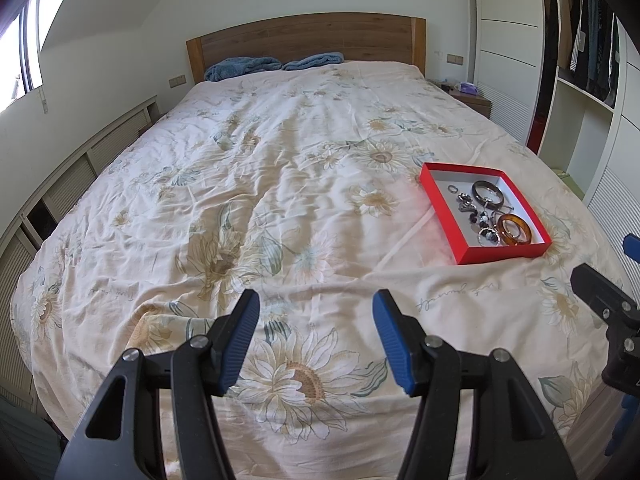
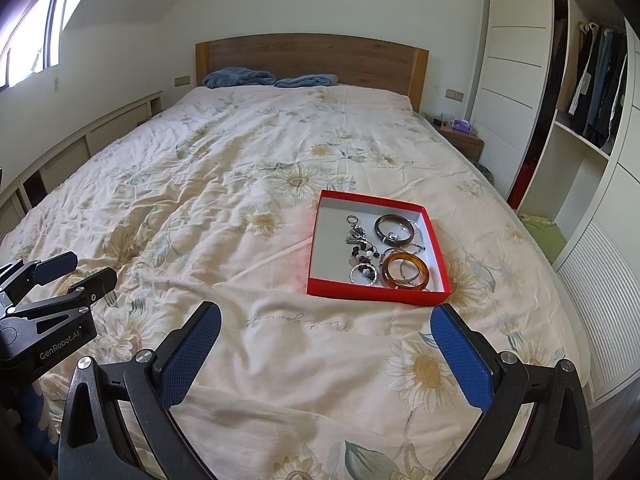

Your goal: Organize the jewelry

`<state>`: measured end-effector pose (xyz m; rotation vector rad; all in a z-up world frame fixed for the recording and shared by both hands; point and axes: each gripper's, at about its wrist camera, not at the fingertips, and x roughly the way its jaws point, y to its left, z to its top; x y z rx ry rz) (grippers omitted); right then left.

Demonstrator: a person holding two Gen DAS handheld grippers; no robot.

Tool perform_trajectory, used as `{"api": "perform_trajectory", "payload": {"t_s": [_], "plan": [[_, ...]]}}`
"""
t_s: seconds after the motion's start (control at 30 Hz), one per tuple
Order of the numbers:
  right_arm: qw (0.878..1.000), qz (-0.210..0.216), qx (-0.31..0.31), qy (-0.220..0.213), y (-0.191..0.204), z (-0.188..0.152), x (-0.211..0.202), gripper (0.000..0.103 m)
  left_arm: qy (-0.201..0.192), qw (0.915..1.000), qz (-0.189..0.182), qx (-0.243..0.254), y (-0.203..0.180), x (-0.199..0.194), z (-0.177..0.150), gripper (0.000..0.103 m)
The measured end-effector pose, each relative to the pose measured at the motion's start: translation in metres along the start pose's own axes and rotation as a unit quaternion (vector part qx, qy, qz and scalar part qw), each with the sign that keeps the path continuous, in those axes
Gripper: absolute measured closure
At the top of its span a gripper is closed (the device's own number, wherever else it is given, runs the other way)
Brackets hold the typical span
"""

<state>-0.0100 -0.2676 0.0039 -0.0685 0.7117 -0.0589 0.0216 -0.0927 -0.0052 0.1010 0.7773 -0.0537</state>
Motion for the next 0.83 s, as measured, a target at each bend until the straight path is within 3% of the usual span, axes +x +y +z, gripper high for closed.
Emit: {"api": "perform_trajectory", "payload": {"t_s": [0.83], "plan": [[1.0,0.0,0.0,0.004,-0.0002,-0.0025,0.0008,0.0,0.004,1.0,-0.002,0.0,-0.0018,0.0005,-0.0013,0.046]]}}
